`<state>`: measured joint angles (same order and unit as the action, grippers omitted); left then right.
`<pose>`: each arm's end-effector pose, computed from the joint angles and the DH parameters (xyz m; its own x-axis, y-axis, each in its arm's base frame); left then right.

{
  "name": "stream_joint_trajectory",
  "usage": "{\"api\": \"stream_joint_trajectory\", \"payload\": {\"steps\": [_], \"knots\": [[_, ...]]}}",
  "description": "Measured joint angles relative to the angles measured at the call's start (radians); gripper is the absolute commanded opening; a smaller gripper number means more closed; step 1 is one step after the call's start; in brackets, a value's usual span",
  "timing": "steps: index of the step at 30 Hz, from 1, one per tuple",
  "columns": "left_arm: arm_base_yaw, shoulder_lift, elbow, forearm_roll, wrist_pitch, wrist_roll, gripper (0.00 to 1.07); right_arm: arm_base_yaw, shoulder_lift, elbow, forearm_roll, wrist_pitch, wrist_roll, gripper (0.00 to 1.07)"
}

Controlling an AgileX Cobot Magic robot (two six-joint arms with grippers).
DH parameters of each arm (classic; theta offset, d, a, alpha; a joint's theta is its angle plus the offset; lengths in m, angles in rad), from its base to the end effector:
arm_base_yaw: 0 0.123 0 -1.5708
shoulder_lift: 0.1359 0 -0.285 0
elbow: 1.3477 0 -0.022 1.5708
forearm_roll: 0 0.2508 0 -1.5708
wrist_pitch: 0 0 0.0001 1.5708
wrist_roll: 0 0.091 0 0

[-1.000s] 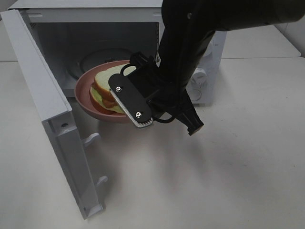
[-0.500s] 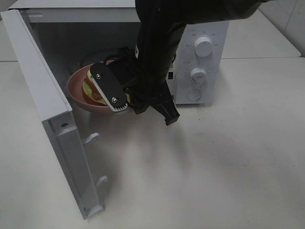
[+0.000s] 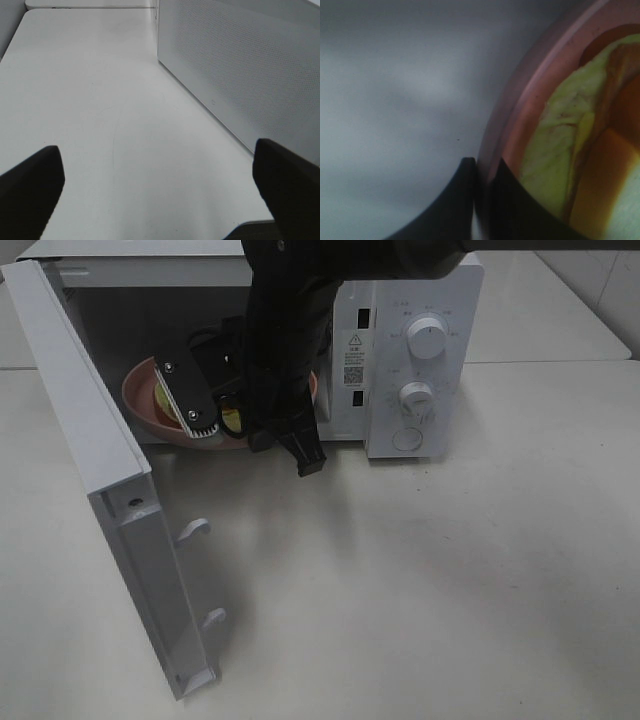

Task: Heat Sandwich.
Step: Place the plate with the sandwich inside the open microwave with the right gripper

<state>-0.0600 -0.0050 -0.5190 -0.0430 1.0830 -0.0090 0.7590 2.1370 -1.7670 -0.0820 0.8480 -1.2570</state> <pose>-0.0090 -0.0029 0.2808 -0.4559 -0.0018 -0.8900 0.0804 0.9958 -0.0432 0.3447 0.3192 0.2096 0.4772 -0.8770 -0.0560 -0.8053 -0.4109 -0.4274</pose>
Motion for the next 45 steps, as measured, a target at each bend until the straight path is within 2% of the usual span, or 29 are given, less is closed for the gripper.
{"api": "stream_joint_trajectory", "payload": {"steps": [21, 38, 45], "knots": [[0.000, 0.000, 0.000, 0.000, 0.000, 0.000, 0.98, -0.007, 0.175, -0.251, -0.070, 0.023, 0.171, 0.09], [0.000, 0.000, 0.000, 0.000, 0.000, 0.000, 0.98, -0.055, 0.269, -0.368, -0.074, 0.014, 0.192, 0.11], [0.000, 0.000, 0.000, 0.000, 0.000, 0.000, 0.98, -0.059, 0.283, -0.385, -0.093, -0.003, 0.192, 0.13]]}}
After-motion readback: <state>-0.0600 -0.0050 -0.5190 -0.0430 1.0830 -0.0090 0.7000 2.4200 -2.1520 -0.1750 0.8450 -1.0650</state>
